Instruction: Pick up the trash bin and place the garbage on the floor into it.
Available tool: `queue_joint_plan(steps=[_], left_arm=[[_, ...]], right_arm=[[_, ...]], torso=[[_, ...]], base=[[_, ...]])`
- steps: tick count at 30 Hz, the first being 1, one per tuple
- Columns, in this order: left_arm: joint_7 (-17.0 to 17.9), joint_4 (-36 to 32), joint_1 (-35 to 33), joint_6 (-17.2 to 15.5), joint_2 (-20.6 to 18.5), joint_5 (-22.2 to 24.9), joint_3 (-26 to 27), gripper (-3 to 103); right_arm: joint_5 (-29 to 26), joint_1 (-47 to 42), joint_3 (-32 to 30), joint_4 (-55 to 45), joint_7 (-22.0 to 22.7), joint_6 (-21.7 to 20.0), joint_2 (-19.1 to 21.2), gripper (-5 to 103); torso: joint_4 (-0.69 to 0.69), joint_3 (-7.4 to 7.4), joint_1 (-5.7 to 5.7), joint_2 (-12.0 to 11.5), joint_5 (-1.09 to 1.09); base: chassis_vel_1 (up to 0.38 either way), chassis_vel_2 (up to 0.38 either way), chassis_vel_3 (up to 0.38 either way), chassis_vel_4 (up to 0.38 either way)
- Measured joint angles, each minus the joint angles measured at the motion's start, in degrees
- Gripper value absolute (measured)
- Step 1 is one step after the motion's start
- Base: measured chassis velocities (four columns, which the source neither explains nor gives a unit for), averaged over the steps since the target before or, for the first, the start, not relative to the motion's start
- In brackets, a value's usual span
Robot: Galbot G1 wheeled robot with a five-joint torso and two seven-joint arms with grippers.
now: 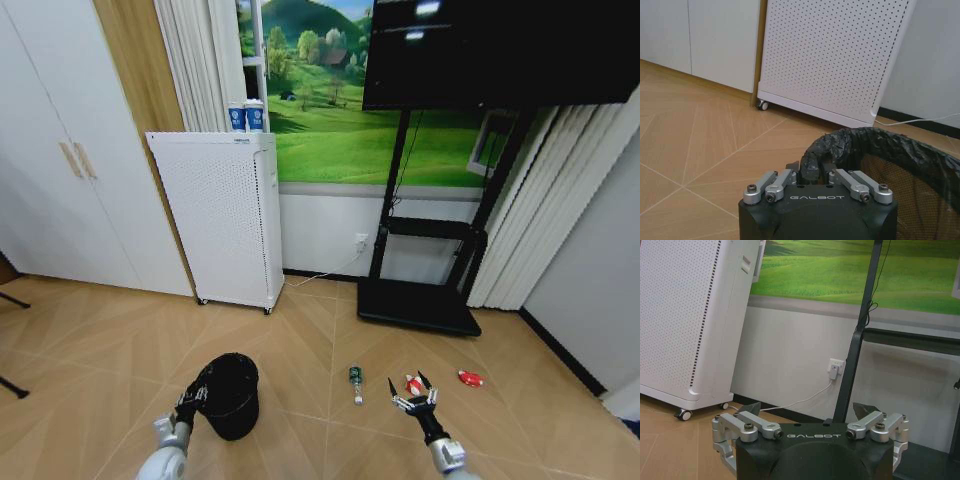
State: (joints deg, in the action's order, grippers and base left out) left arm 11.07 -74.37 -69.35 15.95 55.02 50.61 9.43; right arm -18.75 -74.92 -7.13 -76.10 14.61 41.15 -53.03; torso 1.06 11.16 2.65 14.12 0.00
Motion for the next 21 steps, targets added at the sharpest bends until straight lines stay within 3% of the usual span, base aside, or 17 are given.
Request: queue_joint_plan(steps=[2,4,5,17,19,21], left_arm=[[-0.6,-0.5,-0.6,0.2,0.0,0.0,0.1,15],[-0.6,-0.5,-0.7,0.3,0.1,0.0,0.2,15],[-0.7,-0.8,-0.9,0.6,0.2,0.0,0.4,8],[0.3,-4.4,-1.4,0.5,-0.8,-0.5,2.5,8],[2.9,-10.1,-1.1,-0.5,-5.8,2.2,4.9,8],[3.7,-11.5,-1.1,-0.8,-7.3,3.0,5.9,8]], right_arm=[[0.1,-0.2,-0.5,-0.4,0.0,0.0,0.1,100],[0.1,-0.3,-0.7,-0.5,0.0,0.0,0.2,100],[0.1,-0.4,-1.0,-0.6,0.0,0.1,0.3,100],[-0.7,0.8,-1.5,-1.8,0.0,0.5,1.1,100],[-1.8,4.0,0.0,-2.4,1.6,-0.8,1.4,100],[-2.0,4.8,0.5,-2.4,2.0,-1.1,1.4,100]], torso=[[0.01,0.01,0.01,0.0,-0.03],[0.01,0.01,0.01,0.0,-0.04],[0.01,0.01,0.01,0.0,-0.04],[0.01,0.02,0.01,0.0,-0.03],[0.00,0.02,0.02,0.0,-0.02],[0.00,0.02,0.02,0.0,0.02]], base=[[0.000,0.000,0.000,0.000],[0.000,0.000,0.000,0.000],[0.000,0.000,0.000,0.000],[0.000,0.000,0.000,0.000],[0.000,0.000,0.000,0.000],[0.000,0.000,0.000,0.000]])
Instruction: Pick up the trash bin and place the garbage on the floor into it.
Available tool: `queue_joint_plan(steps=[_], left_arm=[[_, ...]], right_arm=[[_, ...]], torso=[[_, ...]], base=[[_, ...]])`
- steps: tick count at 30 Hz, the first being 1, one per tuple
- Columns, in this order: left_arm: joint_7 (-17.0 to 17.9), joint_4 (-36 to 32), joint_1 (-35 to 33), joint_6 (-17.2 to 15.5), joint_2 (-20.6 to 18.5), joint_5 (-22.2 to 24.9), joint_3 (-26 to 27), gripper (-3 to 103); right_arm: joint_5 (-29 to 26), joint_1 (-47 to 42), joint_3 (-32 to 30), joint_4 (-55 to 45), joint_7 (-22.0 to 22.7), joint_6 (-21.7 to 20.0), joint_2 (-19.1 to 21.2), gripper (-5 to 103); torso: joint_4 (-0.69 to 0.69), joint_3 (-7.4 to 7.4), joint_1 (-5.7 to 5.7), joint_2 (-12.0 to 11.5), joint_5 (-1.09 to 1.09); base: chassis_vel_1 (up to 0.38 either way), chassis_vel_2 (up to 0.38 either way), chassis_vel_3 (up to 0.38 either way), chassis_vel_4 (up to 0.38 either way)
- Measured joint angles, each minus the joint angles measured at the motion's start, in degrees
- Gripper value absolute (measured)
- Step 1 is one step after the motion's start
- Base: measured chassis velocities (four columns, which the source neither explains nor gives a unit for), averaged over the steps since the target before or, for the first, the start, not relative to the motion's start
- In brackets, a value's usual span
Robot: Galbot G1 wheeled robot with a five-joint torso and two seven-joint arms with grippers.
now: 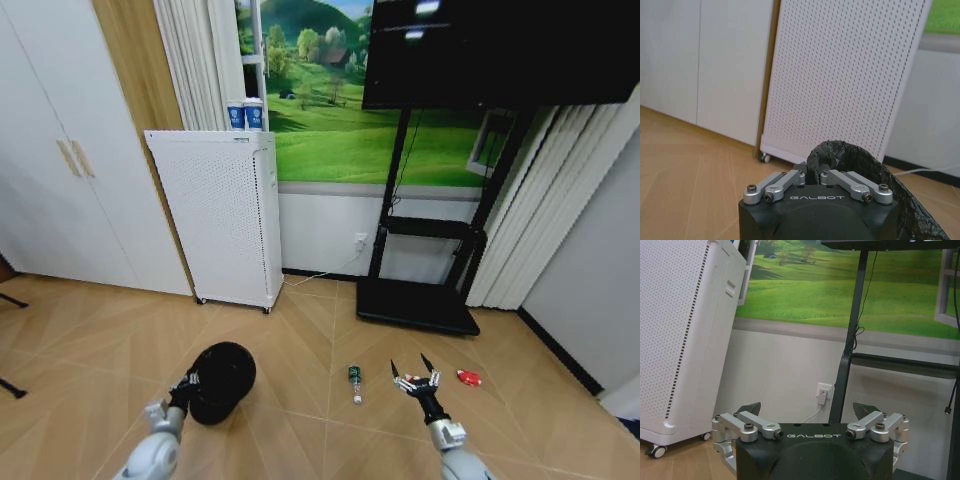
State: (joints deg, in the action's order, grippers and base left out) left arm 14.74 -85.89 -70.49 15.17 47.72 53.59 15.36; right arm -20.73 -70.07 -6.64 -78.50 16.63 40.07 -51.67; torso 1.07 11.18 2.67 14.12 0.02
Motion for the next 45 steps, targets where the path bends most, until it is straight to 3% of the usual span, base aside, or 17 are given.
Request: queue_joint_plan(steps=[1,4,11,21,30,34,36,45], left_arm=[[0.9,-2.4,-1.1,-0.6,-2.4,1.3,2.1,8],[1.1,-5.5,-5.8,-1.1,-5.0,2.4,6.4,8],[-0.2,-9.1,-15.1,-0.7,-4.0,0.2,13.0,8],[-0.4,-11.2,-18.1,0.0,-1.2,-1.8,14.6,8],[-0.4,-11.4,-18.4,0.1,-0.3,-2.5,14.7,8],[-0.3,-11.4,-18.7,0.1,0.2,-2.8,14.6,8],[-0.3,-11.7,-19.5,0.1,0.7,-3.2,14.8,8],[-0.8,-11.7,-23.0,0.5,2.9,-4.6,15.5,8]], right_arm=[[0.0,1.5,0.9,0.1,0.9,-0.6,-0.3,100],[0.0,3.1,2.0,0.7,1.1,-1.1,-0.9,100],[0.2,4.2,3.8,2.2,-0.2,-1.2,-1.4,100],[0.2,5.3,4.9,2.5,-0.3,-0.9,-1.4,100],[2.4,3.8,3.4,3.1,-0.7,0.2,-1.6,100],[6.8,2.4,2.2,3.4,1.4,0.0,-1.8,100],[9.0,1.1,2.1,2.8,2.8,-0.4,-1.8,100],[9.7,0.1,6.2,0.6,5.2,-2.3,-0.7,100]], torso=[[0.01,-0.01,0.00,0.0,-0.01],[-0.01,0.00,0.00,0.0,-0.02],[-0.02,-0.01,-0.01,0.0,-0.03],[0.00,-0.01,-0.02,0.0,-0.01],[0.00,0.00,0.00,0.0,-0.01],[0.05,0.01,0.03,0.0,0.00],[0.00,0.00,0.03,0.0,-0.02],[-0.01,-0.02,-0.03,0.0,-0.04]], base=[[0.000,0.000,0.000,0.000],[0.000,0.000,0.000,0.000],[0.000,0.000,0.000,0.000],[-0.165,0.018,0.173,-0.036],[-0.415,0.018,0.426,-0.029],[-0.364,-0.019,0.308,0.025],[-0.150,-0.011,0.112,0.025],[0.038,-0.004,-0.034,0.003]])
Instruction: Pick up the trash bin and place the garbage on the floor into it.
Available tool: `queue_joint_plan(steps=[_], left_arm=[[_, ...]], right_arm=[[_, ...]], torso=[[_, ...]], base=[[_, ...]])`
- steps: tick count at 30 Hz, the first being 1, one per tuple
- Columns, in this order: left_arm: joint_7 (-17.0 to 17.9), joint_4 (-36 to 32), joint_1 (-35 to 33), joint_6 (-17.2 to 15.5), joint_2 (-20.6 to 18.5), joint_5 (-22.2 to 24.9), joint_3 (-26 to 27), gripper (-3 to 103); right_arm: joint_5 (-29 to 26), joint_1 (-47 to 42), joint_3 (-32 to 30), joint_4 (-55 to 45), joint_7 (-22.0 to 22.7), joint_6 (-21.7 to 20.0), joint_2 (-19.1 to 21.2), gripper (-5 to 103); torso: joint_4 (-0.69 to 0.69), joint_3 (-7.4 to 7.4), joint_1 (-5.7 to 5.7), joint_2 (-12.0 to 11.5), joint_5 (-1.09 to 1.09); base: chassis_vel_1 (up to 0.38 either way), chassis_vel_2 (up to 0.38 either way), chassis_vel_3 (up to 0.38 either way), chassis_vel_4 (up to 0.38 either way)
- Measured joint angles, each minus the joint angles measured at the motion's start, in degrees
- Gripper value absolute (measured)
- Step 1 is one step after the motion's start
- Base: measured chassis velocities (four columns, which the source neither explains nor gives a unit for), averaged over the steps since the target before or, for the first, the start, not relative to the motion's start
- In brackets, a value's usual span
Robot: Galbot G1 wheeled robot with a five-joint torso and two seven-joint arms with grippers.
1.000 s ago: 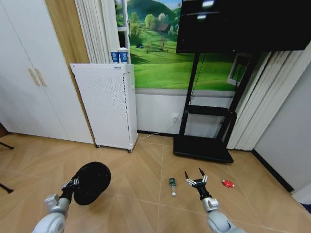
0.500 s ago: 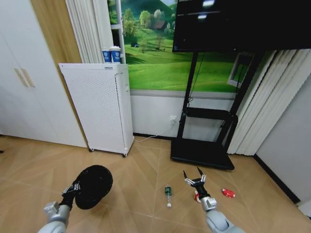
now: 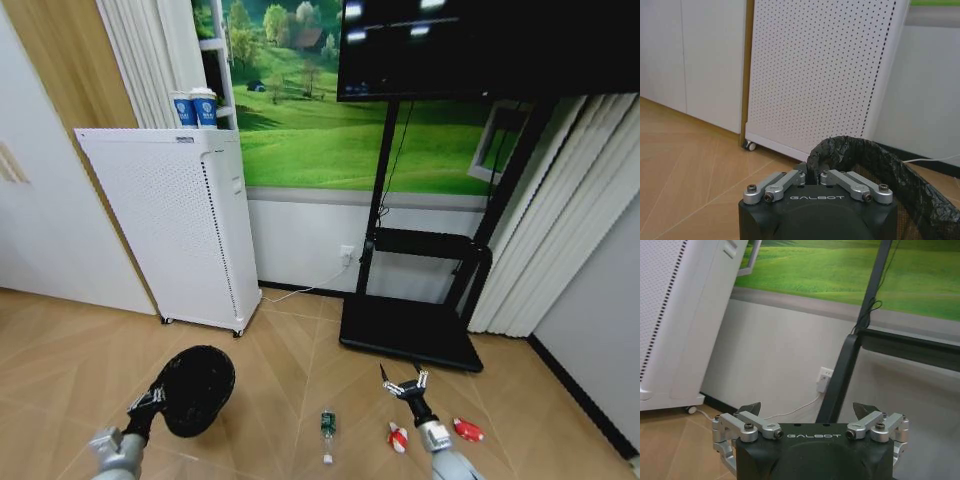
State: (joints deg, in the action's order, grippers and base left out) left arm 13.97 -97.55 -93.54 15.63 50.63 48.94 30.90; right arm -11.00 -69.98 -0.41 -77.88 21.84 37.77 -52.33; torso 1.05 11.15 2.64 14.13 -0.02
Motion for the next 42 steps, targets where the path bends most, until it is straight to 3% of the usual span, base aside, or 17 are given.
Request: queue_joint_plan(steps=[4,10,13,21,31,38,42], left_arm=[[-0.2,-0.1,-0.9,0.3,1.2,-0.5,0.3,8],[-0.9,-0.3,-2.2,0.7,2.4,-0.5,1.3,8],[-1.9,-0.3,-3.8,1.2,3.2,-0.6,2.2,8],[-2.5,1.3,-3.3,1.7,2.4,-0.1,2.8,8],[-2.3,1.9,-1.4,1.6,1.7,0.2,1.5,8],[-2.3,2.4,-1.4,1.5,2.0,0.0,1.3,8],[-2.3,2.6,-1.5,1.5,2.0,0.0,1.4,8]], right_arm=[[-1.3,5.8,6.1,2.4,3.2,-3.7,1.2,100],[-3.4,11.4,12.8,9.1,3.5,-4.3,2.6,100],[-9.0,13.2,16.7,10.7,4.1,-6.2,2.5,100],[-18.5,11.4,18.5,13.2,4.8,-10.9,2.1,100],[-19.8,10.8,20.8,18.4,4.3,-12.8,1.1,100],[-27.1,10.9,22.9,20.3,4.2,-15.8,-0.8,100],[-27.3,11.2,23.4,20.9,4.2,-15.9,-1.4,100]], torso=[[-0.01,0.00,0.00,0.0,0.01],[0.03,0.02,0.01,0.0,0.01],[0.00,0.02,0.01,0.0,0.02],[0.03,0.01,0.01,0.0,0.02],[0.01,0.01,0.02,0.0,0.00],[0.00,0.01,0.02,0.0,0.01],[0.00,0.01,0.01,0.0,0.01]], base=[[0.064,-0.010,-0.064,0.010],[-0.025,-0.001,0.016,0.000],[0.000,0.000,0.000,0.000],[0.000,0.000,0.000,0.000],[0.000,0.000,0.000,0.000],[0.000,0.000,0.000,0.000],[0.000,0.000,0.000,0.000]])
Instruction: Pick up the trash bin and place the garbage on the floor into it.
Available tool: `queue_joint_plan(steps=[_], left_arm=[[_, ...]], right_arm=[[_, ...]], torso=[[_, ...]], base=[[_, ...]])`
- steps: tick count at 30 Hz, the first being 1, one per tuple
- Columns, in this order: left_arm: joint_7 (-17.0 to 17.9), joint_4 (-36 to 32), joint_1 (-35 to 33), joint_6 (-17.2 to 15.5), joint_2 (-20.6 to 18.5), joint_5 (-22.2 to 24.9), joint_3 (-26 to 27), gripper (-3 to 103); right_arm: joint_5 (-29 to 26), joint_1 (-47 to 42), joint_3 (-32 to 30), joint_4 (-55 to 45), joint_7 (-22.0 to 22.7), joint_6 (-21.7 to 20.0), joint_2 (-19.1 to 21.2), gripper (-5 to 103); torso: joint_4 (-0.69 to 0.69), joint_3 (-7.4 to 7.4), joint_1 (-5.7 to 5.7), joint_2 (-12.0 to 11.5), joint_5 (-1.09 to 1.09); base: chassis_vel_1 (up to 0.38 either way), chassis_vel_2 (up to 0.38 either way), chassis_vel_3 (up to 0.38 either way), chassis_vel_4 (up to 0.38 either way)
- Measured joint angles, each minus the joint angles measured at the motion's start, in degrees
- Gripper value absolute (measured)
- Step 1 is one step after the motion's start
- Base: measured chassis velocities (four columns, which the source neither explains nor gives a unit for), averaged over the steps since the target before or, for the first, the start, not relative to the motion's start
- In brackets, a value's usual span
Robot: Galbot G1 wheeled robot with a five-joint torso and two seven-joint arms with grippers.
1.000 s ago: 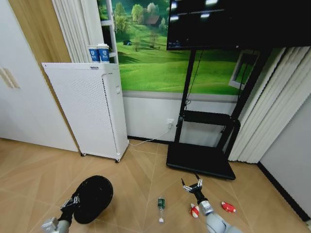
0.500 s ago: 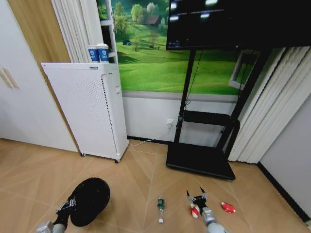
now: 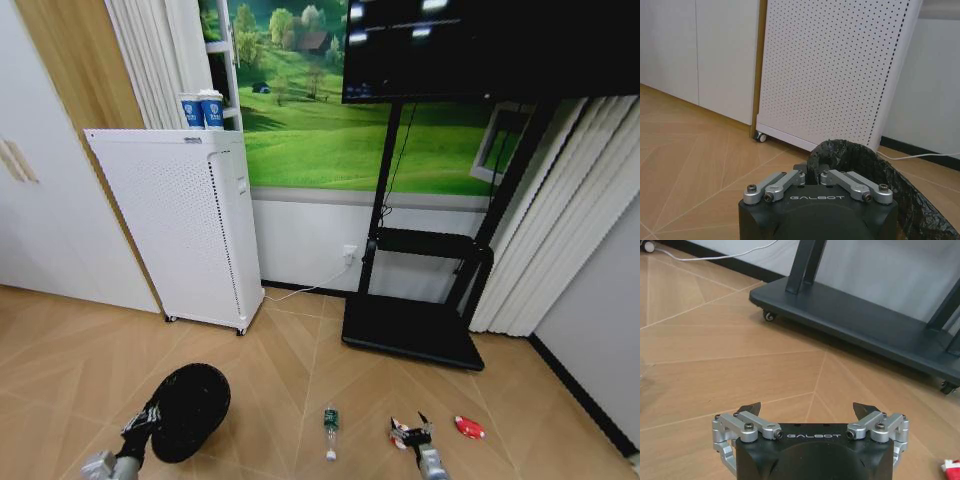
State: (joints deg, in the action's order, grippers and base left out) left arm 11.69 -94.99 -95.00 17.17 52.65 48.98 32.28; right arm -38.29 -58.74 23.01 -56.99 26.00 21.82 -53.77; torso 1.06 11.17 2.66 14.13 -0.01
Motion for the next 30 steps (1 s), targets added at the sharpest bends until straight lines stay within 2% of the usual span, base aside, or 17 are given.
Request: queue_joint_plan(steps=[5,19,21,28,30], left_arm=[[0.0,0.0,-0.1,0.0,-0.5,0.1,0.4,8],[0.2,0.3,-0.3,0.0,-0.7,0.2,0.9,8],[0.6,-0.1,-0.2,0.0,-0.8,0.3,0.8,8],[0.7,-0.8,-0.5,0.0,-1.0,0.4,0.9,8],[0.7,-0.8,-0.8,0.0,-1.5,0.5,1.1,8]], right_arm=[[-1.1,0.7,1.4,1.6,0.0,-0.4,-1.9,100],[-10.1,3.7,2.4,6.1,0.1,-2.4,-5.4,100],[-12.5,4.8,2.5,7.2,0.6,-3.6,-6.8,100],[-13.7,6.0,2.7,10.8,0.2,-3.6,-8.3,100],[-14.3,6.3,2.3,12.1,-0.2,-3.6,-8.5,100]], torso=[[0.00,0.00,0.00,0.0,0.01],[0.01,0.00,0.00,0.0,0.00],[0.00,0.00,0.01,0.0,0.01],[0.02,0.00,0.01,0.0,0.00],[-0.01,0.00,0.00,0.0,0.01]], base=[[0.000,0.000,0.000,0.000],[0.000,0.000,0.000,0.000],[0.000,0.000,0.000,0.000],[0.000,0.000,0.000,0.000],[0.000,0.000,0.000,0.000]])
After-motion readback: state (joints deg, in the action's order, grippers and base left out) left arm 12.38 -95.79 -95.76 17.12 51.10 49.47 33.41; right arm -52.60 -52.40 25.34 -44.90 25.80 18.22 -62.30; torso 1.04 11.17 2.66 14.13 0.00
